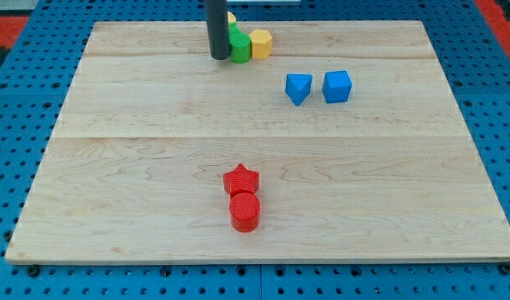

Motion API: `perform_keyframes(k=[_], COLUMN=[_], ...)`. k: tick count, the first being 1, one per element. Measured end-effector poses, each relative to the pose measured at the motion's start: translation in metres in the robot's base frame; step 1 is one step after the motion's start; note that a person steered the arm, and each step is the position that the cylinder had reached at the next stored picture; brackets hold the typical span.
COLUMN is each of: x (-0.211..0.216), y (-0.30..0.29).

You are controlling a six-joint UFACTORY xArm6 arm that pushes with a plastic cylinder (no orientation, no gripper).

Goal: Slide the blue cube towards the center right

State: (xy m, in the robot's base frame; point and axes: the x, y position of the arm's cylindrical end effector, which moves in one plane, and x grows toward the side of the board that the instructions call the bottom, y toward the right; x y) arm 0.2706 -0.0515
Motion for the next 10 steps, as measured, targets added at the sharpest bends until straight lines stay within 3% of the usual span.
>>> perform_keyframes(k=[4,8,9,10], x=[0.032,0.072,0.052,0.061], y=[0.050,0.204,0.215,0.184])
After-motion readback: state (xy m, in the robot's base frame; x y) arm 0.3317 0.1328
